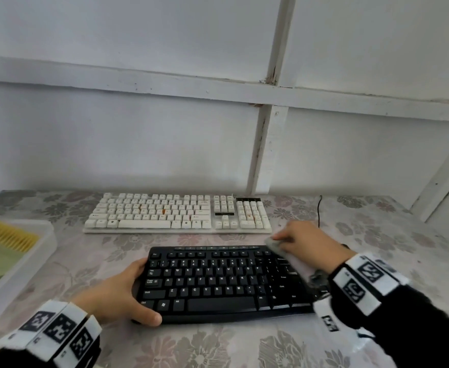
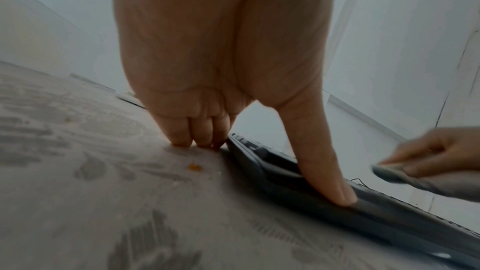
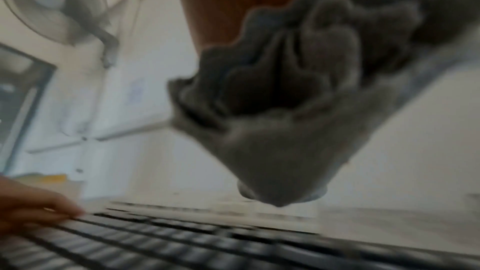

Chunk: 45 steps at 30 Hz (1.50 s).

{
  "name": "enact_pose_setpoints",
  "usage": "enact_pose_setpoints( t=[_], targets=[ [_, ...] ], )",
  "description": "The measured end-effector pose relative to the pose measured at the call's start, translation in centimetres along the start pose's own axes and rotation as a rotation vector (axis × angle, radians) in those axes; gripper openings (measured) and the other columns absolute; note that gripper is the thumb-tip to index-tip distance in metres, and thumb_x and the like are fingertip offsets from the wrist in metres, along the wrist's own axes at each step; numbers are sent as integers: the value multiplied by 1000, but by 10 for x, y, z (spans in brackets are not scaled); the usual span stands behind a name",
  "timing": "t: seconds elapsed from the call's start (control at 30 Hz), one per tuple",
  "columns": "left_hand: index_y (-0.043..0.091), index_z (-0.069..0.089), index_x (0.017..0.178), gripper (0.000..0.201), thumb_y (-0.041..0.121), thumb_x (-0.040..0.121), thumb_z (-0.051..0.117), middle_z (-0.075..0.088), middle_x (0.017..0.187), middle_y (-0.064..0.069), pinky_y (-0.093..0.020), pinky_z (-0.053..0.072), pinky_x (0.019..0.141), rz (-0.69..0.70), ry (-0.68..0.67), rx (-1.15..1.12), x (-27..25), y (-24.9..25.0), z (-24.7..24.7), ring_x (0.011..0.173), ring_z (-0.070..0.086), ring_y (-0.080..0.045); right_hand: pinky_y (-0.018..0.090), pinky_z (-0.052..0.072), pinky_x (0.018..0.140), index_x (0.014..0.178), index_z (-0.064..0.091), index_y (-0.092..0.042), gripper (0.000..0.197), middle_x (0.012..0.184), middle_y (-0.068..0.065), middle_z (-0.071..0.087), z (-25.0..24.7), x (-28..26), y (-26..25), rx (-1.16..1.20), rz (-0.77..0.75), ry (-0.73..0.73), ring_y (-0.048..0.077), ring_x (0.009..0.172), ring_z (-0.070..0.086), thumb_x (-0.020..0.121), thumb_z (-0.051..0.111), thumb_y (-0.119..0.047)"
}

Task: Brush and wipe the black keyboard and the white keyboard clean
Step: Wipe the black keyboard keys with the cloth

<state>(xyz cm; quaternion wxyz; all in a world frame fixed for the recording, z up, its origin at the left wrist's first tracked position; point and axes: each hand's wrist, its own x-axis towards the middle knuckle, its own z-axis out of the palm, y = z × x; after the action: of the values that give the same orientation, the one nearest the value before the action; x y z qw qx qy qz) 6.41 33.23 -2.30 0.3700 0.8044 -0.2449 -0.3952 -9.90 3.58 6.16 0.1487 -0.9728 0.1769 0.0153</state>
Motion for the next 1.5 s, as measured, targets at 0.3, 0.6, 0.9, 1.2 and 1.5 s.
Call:
enact_pose_setpoints(
  t=[0.3,0.6,0.9,1.2,1.5],
  targets=[
    [29,19,144,113,20,55,89,53,114,19,-26,44,93,-32,17,87,-4,11,-2,106,53,-5,38,46,70,94,69,2,27,91,20,63,68,45,-168,-70,-433,-167,35,84,60,91,48,-15],
    [29,15,146,118,19,55,90,51,114,22,-23,38,97,21,41,84,-3,4,-1,114,49,-7,34,40,72,86,60,-1,25,90,11,40,84,45,-160,-160,-326,-171,28,77,41,95,43,-18],
    [33,20,142,122,33,43,91,54,124,18,-36,39,106,51,14,53,-3,-2,-1,116,53,-9,27,39,66,95,68,2,36,83,4,44,64,28,-85,-205,-195,-138,20,67,43,92,45,-25],
    [33,24,140,124,38,35,89,57,121,17,-35,41,105,53,27,59,-2,-2,-2,114,54,-9,33,49,90,100,72,-9,27,102,7,69,52,36,-131,-80,-231,-203,23,90,65,93,51,-23],
    [28,26,141,122,24,39,92,57,113,19,-32,42,103,64,52,4,0,-3,0,112,54,-7,36,48,72,66,47,-4,24,92,12,48,87,43,-163,-112,-278,-183,29,79,50,88,47,-14]
  ],
)
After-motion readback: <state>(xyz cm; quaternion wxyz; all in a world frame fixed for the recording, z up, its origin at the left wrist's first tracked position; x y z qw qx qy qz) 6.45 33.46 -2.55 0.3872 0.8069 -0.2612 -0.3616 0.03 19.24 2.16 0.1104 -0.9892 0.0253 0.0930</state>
